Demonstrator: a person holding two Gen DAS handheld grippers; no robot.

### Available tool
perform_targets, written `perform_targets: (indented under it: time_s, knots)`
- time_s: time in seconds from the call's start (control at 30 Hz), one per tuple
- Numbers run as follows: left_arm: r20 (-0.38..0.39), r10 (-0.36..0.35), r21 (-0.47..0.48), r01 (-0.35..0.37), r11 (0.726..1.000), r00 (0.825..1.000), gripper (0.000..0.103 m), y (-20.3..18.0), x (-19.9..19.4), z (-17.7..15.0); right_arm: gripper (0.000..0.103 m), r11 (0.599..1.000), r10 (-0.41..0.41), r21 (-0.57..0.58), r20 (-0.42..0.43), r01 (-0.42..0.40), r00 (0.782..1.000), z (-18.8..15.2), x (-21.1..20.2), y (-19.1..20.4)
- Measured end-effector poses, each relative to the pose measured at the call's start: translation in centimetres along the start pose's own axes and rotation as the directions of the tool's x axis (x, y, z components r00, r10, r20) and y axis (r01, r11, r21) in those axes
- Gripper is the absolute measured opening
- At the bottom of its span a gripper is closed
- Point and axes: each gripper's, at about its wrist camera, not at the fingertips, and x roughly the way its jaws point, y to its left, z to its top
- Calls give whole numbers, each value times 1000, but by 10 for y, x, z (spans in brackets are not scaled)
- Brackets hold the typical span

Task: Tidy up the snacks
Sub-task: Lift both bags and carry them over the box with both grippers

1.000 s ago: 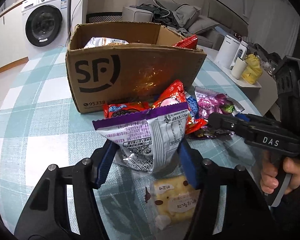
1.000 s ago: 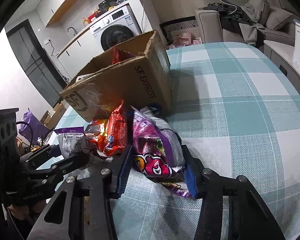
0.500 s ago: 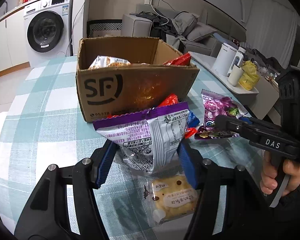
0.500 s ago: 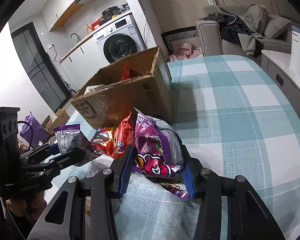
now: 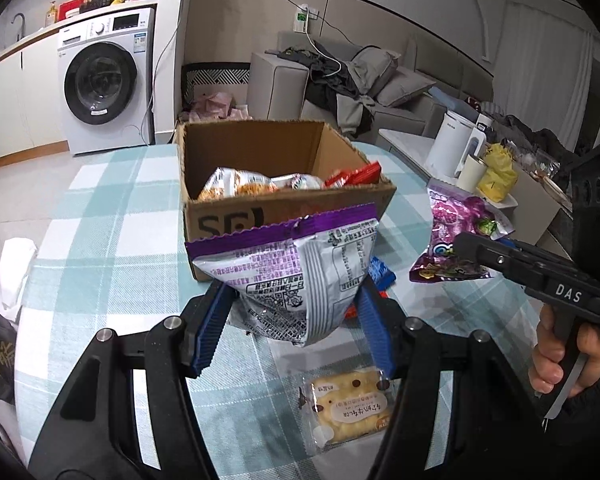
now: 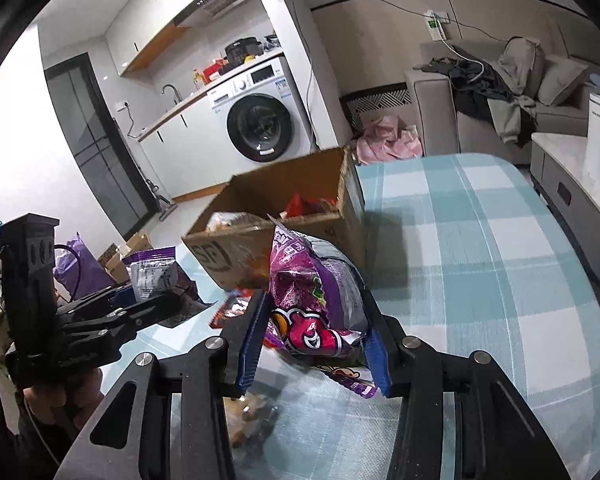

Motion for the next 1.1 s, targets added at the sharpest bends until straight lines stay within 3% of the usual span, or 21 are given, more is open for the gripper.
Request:
perform_targets:
  time_s: [0.33, 1.1]
  knots:
    - [41, 19, 13, -20, 1000, 999, 59, 7, -22, 24, 45, 1000, 26, -12, 32, -26, 999, 18, -9, 12]
    - [99, 49, 27, -52, 998, 994, 59, 13, -21, 70, 45, 996, 47, -80, 71, -42, 996, 74, 5, 37]
